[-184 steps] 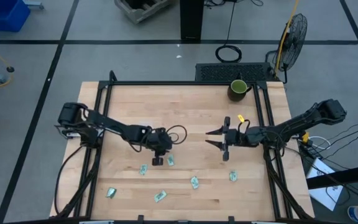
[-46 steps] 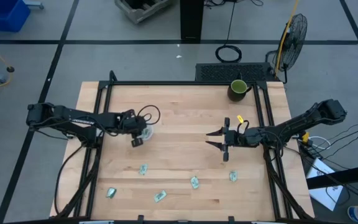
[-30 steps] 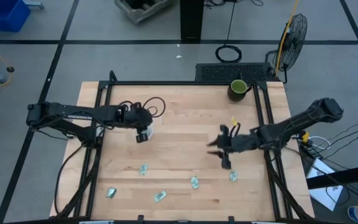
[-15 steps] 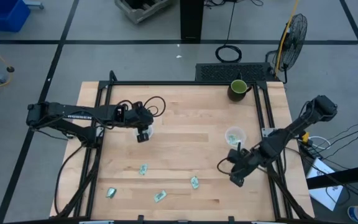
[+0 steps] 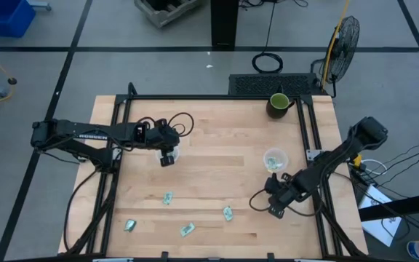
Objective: Pick and place items into bin
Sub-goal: Put the stevia packet into the right transparent bin
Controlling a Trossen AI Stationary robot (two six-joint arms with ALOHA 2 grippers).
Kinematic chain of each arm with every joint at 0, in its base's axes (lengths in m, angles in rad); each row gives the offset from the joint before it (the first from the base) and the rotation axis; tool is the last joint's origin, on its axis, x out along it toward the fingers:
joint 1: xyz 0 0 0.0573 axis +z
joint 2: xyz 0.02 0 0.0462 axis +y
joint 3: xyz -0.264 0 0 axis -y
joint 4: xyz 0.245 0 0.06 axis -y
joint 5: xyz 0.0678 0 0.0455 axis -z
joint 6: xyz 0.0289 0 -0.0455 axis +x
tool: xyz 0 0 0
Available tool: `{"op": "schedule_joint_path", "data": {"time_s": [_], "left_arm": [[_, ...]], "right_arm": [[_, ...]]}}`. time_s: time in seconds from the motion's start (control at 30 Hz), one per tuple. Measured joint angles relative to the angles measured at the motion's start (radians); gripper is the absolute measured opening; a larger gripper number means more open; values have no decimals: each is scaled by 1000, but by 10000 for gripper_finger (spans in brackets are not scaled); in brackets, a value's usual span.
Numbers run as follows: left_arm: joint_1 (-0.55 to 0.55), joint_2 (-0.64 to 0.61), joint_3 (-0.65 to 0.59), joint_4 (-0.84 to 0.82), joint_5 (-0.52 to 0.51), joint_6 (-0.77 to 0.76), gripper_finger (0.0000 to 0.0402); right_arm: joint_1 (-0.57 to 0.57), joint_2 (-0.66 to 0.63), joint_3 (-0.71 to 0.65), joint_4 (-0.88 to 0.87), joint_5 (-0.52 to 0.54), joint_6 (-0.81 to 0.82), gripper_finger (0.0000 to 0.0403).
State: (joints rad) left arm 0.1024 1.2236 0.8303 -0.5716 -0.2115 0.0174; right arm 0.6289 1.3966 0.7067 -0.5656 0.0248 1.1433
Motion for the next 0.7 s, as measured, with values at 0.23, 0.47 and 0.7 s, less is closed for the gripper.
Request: {"op": "schedule_joint_path", "data": {"time_s": [0.23, 0.47, 0.7], "left_arm": [[0, 0, 0, 0, 0, 0, 51], [0, 0, 0, 0, 0, 3, 51], [0, 0, 0, 0, 0, 4, 51]], "right_arm": [[1, 76, 5, 24, -5, -4, 130], [1, 125, 3, 3, -22, -11, 117], [-1, 106, 2, 31, -23, -30, 25]]}}
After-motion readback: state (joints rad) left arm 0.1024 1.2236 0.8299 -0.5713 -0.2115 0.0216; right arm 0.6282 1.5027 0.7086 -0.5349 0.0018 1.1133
